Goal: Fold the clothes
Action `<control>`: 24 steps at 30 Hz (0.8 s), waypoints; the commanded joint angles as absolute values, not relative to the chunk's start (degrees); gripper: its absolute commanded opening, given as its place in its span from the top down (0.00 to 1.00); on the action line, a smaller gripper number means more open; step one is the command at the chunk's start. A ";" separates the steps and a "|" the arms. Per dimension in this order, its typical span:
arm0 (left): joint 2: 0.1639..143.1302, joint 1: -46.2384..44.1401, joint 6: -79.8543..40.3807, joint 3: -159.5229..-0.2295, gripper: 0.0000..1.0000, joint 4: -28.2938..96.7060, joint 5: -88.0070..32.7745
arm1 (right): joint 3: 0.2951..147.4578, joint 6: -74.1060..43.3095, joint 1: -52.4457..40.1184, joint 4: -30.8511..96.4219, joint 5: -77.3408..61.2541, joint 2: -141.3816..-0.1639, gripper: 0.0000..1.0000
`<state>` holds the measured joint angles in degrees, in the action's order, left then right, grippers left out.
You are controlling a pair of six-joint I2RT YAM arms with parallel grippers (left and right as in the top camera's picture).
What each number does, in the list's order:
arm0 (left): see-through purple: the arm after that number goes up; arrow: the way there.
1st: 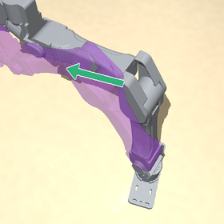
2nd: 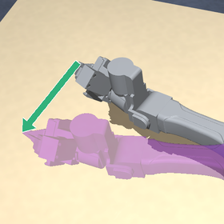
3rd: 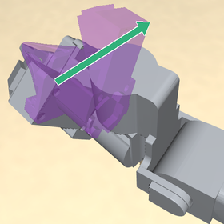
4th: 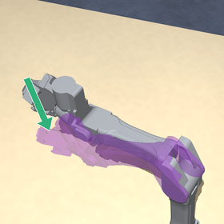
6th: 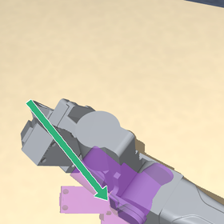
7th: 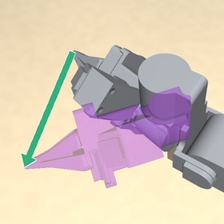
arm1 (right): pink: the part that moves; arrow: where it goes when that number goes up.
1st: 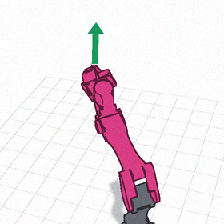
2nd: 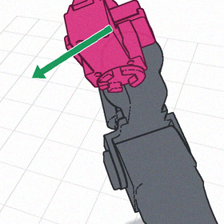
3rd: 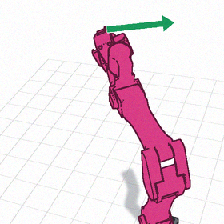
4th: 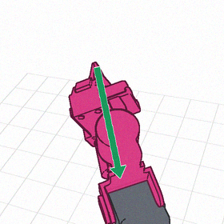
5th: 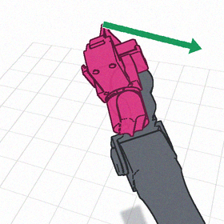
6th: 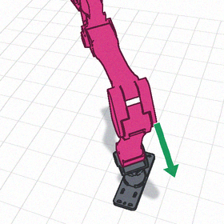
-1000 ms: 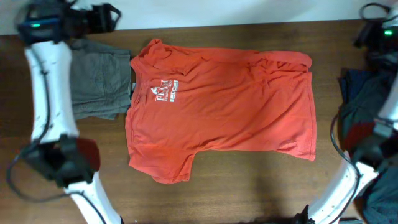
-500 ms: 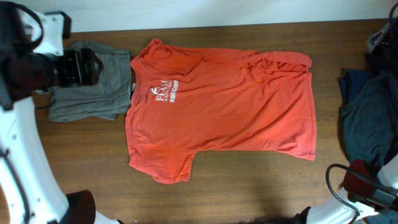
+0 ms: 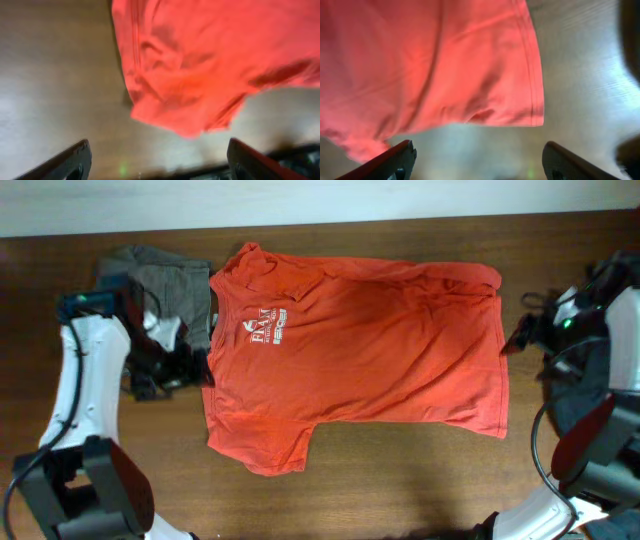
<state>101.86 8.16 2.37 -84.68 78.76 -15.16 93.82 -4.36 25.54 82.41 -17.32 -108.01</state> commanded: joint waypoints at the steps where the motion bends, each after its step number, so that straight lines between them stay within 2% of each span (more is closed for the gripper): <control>1: 101.30 8.88 -0.34 -72.23 0.13 73.12 -15.81 | 82.11 -5.74 25.12 76.55 -17.56 -107.26 0.15; 8: 101.30 9.19 -5.65 -56.97 0.14 56.38 -15.81 | 66.17 -13.26 25.12 60.47 -17.85 -107.26 0.18; 12: 101.30 9.17 -7.09 -52.53 0.18 50.17 -18.79 | 62.61 -14.24 25.17 56.90 -18.20 -107.26 0.31; 13: 101.30 9.17 -7.09 -51.86 0.20 49.28 -19.33 | 62.54 -14.24 25.19 56.71 -17.61 -107.26 0.38; 15: 101.30 9.17 -7.07 -51.24 0.31 48.25 -19.29 | 62.63 -14.22 25.26 56.47 -17.08 -107.22 0.63; 17: 101.30 9.17 -7.07 -51.20 0.63 48.71 -19.86 | 63.20 -13.98 25.91 57.21 -16.69 -107.15 0.85; 20: 101.30 9.17 -7.03 -51.20 0.97 51.77 -23.22 | 65.21 -13.96 27.20 60.49 -14.46 -106.83 0.96; 21: 101.16 9.21 -6.96 -51.20 1.00 54.19 -25.15 | 66.85 -13.82 28.32 62.83 -11.64 -106.37 0.96; 24: 100.12 10.07 -5.06 -51.20 0.99 59.16 -27.94 | 70.63 -13.76 30.85 67.96 -6.15 -104.64 0.96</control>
<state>100.62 9.34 -6.90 -51.62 55.86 -22.74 66.30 -13.54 28.27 64.93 -13.52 -107.48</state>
